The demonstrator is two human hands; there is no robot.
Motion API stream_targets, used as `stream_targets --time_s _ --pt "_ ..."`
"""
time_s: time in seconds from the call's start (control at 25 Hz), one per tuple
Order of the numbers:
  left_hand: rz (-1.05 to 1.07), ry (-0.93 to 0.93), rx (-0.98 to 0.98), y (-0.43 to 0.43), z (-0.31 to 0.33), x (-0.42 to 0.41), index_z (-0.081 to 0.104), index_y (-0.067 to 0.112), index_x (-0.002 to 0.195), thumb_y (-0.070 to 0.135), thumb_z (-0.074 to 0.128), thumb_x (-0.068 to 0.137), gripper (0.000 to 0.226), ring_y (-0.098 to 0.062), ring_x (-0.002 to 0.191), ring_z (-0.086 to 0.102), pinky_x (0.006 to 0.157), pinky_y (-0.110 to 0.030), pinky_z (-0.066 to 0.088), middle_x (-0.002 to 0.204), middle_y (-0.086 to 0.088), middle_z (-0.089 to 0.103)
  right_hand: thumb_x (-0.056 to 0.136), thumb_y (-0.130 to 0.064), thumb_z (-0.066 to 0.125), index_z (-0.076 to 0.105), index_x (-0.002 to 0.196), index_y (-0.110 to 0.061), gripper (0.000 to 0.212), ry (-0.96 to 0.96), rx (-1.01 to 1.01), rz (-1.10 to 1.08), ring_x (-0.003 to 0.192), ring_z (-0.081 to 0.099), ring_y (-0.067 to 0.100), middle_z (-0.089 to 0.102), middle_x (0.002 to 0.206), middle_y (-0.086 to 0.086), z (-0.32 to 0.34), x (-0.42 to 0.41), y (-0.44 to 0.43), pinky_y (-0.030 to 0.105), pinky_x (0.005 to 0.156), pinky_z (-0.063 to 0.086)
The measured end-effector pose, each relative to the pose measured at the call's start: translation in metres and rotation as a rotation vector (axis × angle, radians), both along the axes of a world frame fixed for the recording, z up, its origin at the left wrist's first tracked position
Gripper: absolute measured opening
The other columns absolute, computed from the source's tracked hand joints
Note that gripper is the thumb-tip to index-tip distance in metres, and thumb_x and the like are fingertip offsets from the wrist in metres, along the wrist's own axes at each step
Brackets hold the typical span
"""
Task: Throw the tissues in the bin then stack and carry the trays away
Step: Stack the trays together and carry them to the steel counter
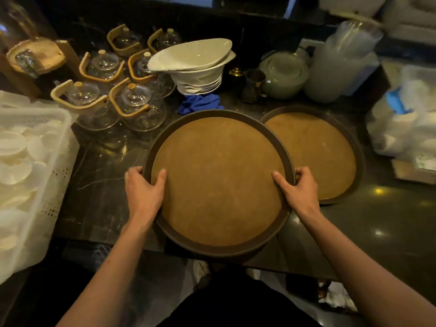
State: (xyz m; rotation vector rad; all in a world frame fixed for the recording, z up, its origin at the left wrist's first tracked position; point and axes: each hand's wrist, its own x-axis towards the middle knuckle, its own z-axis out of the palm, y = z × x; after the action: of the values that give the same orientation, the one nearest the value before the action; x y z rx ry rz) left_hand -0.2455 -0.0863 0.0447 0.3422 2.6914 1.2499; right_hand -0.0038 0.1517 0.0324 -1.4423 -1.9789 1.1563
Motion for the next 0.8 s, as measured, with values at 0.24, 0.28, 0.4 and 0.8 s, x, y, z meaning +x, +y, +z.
stream_targets --time_s 0.24,0.28,0.4,0.8 --pt "-0.112 0.028 0.027 0.081 0.023 0.04 0.049 0.006 0.117 0.039 0.069 0.081 0.053 -0.027 0.105 0.052 0.092 -0.043 0.045 0.116 -0.012 0.051 0.075 -0.052 0.075 0.052 0.091 -0.026 0.038 0.035 0.059 -0.165 0.077 0.058 0.004 0.06 0.086 -0.01 0.017 0.068 0.048 0.026 0.062 0.047" --pt "-0.128 0.028 0.034 0.095 0.025 0.049 0.049 0.007 0.116 0.04 0.07 0.081 0.052 -0.025 0.104 0.051 0.091 -0.043 0.045 0.115 -0.01 0.05 0.075 -0.052 0.075 0.053 0.093 -0.023 0.04 0.038 0.051 -0.183 0.079 0.059 0.006 0.06 0.087 -0.01 0.018 0.08 0.058 0.03 0.067 0.049" --pt "-0.162 0.011 0.029 0.134 0.029 0.083 0.048 0.01 0.117 0.04 0.069 0.081 0.051 -0.022 0.102 0.05 0.089 -0.042 0.046 0.114 -0.006 0.048 0.075 -0.048 0.076 0.054 0.097 -0.019 0.043 0.069 0.046 -0.24 0.081 0.061 0.01 0.062 0.088 -0.009 0.021 0.118 0.088 0.037 0.074 0.052" --pt "-0.171 -0.027 -0.021 0.202 0.013 0.145 0.046 0.011 0.129 0.034 0.064 0.087 0.052 -0.017 0.106 0.046 0.089 -0.035 0.042 0.12 -0.003 0.046 0.076 -0.048 0.075 0.054 0.096 -0.02 0.04 0.064 -0.047 -0.294 0.093 0.06 0.024 0.064 0.094 0.001 0.004 0.178 0.154 0.046 0.082 0.052"
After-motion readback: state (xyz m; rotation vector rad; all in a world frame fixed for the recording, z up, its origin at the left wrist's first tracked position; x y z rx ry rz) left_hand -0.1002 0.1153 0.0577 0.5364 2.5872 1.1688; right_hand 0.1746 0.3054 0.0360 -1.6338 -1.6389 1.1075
